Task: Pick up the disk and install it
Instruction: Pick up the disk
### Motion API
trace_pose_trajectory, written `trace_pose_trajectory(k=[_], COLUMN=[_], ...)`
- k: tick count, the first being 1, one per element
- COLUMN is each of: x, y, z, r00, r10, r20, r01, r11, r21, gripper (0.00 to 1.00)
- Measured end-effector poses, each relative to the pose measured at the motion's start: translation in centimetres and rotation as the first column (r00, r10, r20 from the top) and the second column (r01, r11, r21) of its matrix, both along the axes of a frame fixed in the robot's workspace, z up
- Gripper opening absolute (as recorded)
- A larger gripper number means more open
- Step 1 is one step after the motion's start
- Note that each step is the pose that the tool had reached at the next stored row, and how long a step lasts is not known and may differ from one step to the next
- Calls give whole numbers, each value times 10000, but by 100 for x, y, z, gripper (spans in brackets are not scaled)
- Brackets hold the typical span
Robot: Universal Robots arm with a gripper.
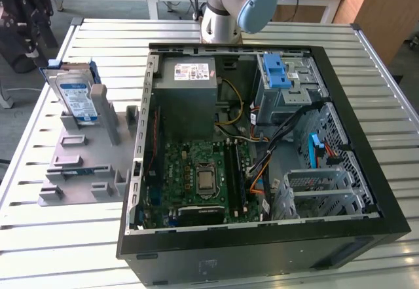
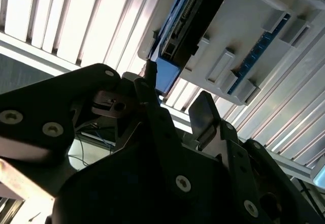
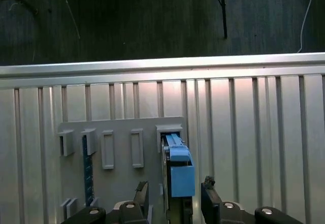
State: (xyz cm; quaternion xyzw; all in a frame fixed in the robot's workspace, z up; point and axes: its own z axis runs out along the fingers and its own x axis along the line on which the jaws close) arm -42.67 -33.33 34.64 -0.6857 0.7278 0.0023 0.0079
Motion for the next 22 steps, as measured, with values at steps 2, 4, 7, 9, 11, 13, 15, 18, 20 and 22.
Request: trace_pose_trajectory(k=[2,4,7,9,11,13,15,18,20,22], x=[-1,-10,-17,-18,-20,-25,-29,-30,-30,-30], y=[0,5,11,12,12,16,29,49,52,53], z=[-13,-33,-86,-122,-160,-195,-224,-266,-293,-320], r00=[10000,10000,10000,10000,9998,9997,9997,9997,9997,9997], r10=[0,-1,11,51,176,256,260,260,261,262], r20=[5,9,10,11,12,10,9,9,9,8], r01=[0,1,-11,-51,-176,-256,-260,-260,-260,-262], r11=[10000,10000,10000,10000,9998,9997,9997,9996,9995,9995], r21=[-13,-32,-35,-35,-35,-35,-49,-127,-153,-153], gripper=[54,60,60,60,60,60,60,60,60,60])
